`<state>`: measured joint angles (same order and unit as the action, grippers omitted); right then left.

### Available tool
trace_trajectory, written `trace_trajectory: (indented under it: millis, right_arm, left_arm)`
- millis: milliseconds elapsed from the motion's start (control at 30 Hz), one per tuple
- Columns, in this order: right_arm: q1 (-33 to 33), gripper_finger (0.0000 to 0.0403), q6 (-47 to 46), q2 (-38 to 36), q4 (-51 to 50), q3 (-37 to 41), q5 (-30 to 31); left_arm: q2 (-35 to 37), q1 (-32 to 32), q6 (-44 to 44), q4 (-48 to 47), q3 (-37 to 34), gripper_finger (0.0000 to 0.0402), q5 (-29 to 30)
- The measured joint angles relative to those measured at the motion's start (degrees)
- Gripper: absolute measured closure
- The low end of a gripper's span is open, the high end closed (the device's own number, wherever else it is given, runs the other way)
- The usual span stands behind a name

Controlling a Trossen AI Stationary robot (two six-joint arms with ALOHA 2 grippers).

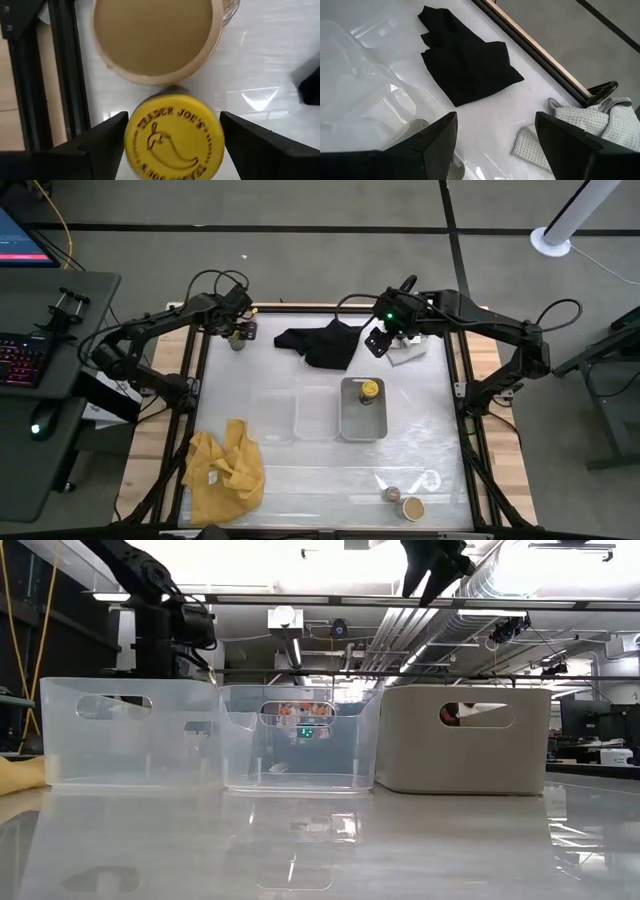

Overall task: Sort spices by type
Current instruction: Put the yellow seasoning can into the gray bin

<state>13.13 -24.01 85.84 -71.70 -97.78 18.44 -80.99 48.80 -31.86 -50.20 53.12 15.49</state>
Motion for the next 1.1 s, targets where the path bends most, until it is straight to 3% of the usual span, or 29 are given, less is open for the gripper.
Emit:
trace_trajectory:
  millis: [367,700,767,933,1100]
  right_arm:
    - [0.0,0.0139,-0.1,0.0,0.0,0.0,0.0]
    - [0.0,0.0139,1.1,0.0,0.0,0.0,0.0]
    - [0.0,0.0139,1.1,0.0,0.0,0.0,0.0]
    - [0.0,0.0139,2.5,0.0,0.0,0.0,-2.7]
    - [0.0,0.0139,5.6,0.0,0.0,0.0,-8.3]
  left_arm:
    - [-0.4,0.0,-1.3,-0.8,0.0,0.0110,0.5]
    - [-0.3,-0.1,-1.4,-1.4,0.0,0.0203,2.4]
    - [-0.3,-0.1,-1.3,-1.3,0.0,0.0205,2.4]
    - [1.1,-2.0,-0.5,-4.2,0.0,0.0206,0.1]
    - [7.4,-6.5,-0.8,-7.0,0.0,0.0206,-5.4]
